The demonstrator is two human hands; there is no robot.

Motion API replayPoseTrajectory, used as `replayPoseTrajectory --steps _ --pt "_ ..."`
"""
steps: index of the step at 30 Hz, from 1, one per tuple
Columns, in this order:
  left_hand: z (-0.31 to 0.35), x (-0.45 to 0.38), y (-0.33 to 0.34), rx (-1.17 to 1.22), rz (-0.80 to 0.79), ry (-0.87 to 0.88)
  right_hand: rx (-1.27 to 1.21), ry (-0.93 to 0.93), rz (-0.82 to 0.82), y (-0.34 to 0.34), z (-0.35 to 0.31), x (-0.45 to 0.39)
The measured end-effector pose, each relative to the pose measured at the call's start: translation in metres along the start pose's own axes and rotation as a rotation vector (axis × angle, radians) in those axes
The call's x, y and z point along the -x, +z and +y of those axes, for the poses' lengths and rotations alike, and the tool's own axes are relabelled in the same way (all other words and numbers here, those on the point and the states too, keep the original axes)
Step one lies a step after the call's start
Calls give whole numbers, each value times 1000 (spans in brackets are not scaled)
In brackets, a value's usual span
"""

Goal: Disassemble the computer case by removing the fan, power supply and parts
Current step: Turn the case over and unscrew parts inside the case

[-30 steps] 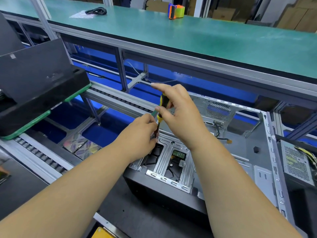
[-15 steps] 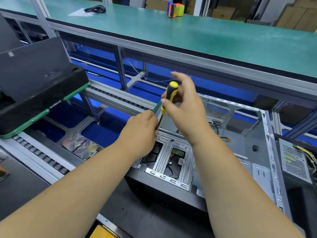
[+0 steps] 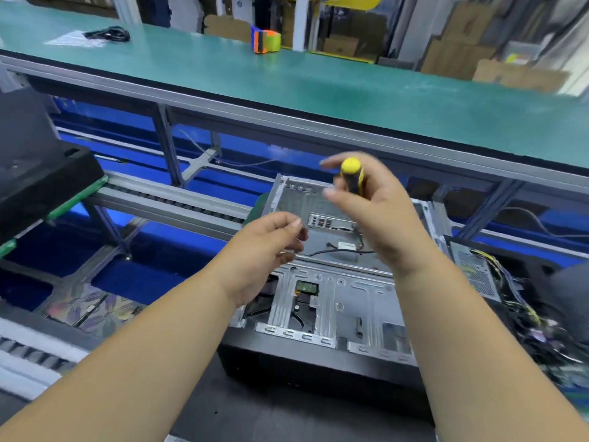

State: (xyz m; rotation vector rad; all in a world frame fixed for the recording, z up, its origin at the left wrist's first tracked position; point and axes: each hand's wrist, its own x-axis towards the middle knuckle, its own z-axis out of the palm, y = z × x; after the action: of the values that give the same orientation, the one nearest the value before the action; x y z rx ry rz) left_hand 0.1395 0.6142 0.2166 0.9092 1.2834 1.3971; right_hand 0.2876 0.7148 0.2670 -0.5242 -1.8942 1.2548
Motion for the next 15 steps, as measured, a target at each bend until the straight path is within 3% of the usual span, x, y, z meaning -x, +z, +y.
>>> replayPoseTrajectory --steps 3,7,12,15 --pt "5 -3 21 223 -109 -78 204 117 -11 -10 -8 23" --pt "2 -4 53 296 -261 -180 347 180 79 -26 -14 56" --pt "-10 0 97 258 -385 -244 449 224 221 -62 -18 100" --pt "-19 4 125 107 -372 -201 487 240 308 -91 -12 123"
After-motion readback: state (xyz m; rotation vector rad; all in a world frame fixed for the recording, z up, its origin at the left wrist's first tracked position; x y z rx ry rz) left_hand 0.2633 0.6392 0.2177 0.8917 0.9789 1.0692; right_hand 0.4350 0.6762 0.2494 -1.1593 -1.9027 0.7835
